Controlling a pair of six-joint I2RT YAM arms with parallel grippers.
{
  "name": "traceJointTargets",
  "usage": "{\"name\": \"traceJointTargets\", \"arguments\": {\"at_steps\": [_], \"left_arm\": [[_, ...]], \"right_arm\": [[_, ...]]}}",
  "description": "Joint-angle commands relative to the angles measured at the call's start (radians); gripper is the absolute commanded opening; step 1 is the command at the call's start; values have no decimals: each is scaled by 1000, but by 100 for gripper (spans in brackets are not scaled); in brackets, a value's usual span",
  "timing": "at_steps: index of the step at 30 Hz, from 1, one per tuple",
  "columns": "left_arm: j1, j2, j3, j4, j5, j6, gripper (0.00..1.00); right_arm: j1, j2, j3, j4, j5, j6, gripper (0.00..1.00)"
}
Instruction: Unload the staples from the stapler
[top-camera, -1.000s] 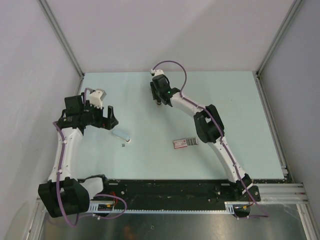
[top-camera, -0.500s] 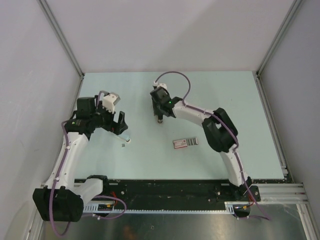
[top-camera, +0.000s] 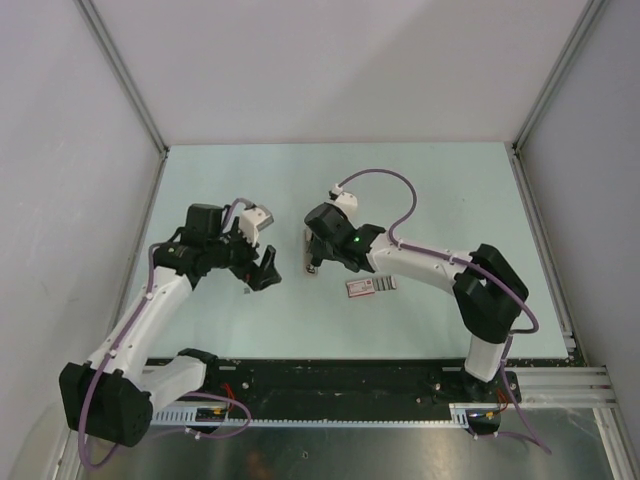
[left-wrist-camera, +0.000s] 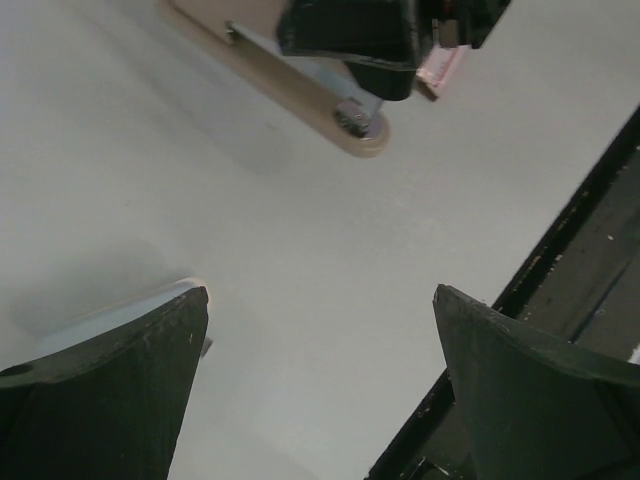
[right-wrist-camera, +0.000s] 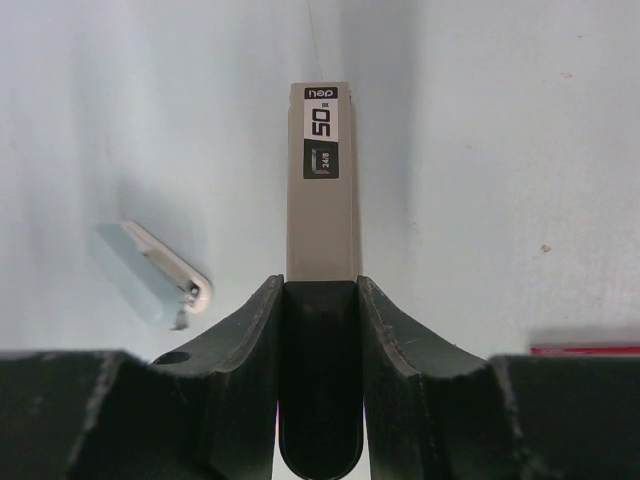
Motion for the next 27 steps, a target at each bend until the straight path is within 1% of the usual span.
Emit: {"name": "traceJointTargets", "arguments": {"at_steps": [1, 6, 11, 15, 18, 21, 25, 27], "left_arm": [[-70, 24, -20, 40, 73, -31, 100], [-96, 101, -15, 108, 75, -62, 100], [-96, 167, -5, 166, 81, -64, 99], [-96, 215, 10, 198, 90, -54, 96], [-97, 242, 23, 211, 130, -58, 94], [-96, 263, 35, 217, 187, -70, 93], [-96, 266, 35, 219, 234, -76, 94], [-97, 256, 28, 219, 272, -67, 96]], "right_arm": [[23, -93, -5, 121, 132, 188, 0], [51, -144, -37, 167, 160, 248, 0], [67, -222, -115, 214, 150, 291, 0], [87, -282, -183, 258, 140, 313, 0], [107, -307, -216, 279, 145, 323, 0], [125, -314, -235, 300, 155, 320, 0], [132, -306, -239, 310, 150, 317, 0], [134, -306, -240, 341, 154, 308, 0]]}}
